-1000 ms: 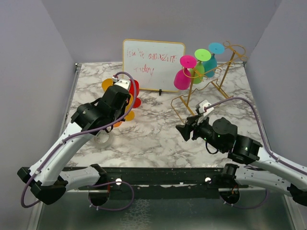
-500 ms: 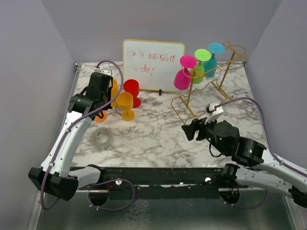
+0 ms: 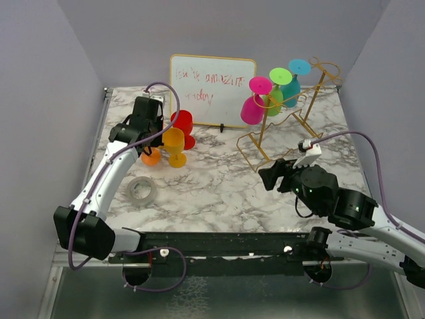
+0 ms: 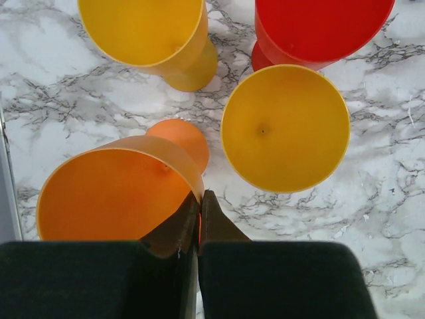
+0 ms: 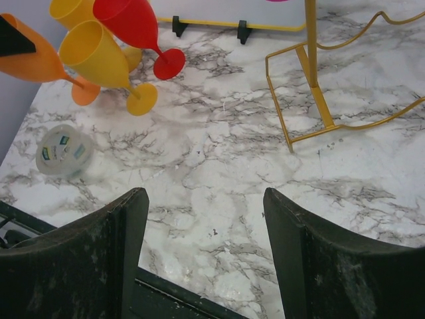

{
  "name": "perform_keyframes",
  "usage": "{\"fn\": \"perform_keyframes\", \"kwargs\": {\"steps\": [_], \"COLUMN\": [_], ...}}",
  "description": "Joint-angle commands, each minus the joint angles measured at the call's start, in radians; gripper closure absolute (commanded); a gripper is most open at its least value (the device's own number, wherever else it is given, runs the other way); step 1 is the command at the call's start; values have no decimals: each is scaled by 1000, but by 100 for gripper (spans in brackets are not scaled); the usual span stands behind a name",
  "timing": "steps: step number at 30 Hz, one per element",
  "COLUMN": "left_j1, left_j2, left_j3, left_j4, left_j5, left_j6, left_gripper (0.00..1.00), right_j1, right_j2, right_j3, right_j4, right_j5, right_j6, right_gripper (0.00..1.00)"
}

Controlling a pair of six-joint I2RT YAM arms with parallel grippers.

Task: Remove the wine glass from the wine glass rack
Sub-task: Place the wine glass at the center of the board.

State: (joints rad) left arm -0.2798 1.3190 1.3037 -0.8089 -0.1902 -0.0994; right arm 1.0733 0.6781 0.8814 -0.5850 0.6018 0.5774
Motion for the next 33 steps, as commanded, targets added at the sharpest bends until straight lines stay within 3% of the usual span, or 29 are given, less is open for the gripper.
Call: {"fn": "perform_keyframes", "kwargs": {"steps": [1,21,33], "left_j1": [13,17,25], "left_j2": [24,87,75], "left_j3": [-26,-149,-136], "left_j4": [102,235,202], "left_j5": [46,-22,-43], "left_j6": [5,-24,-25], "left_gripper": [100,100,71], "right_j1": [1,1,1], "right_j2": [6,-34,-22], "right_j3": [22,11,9], "right_j4": [-42,-75,-68], "right_j5": [24,37,42], "right_j6": [37,100,99], "right_gripper": [25,25,25]}}
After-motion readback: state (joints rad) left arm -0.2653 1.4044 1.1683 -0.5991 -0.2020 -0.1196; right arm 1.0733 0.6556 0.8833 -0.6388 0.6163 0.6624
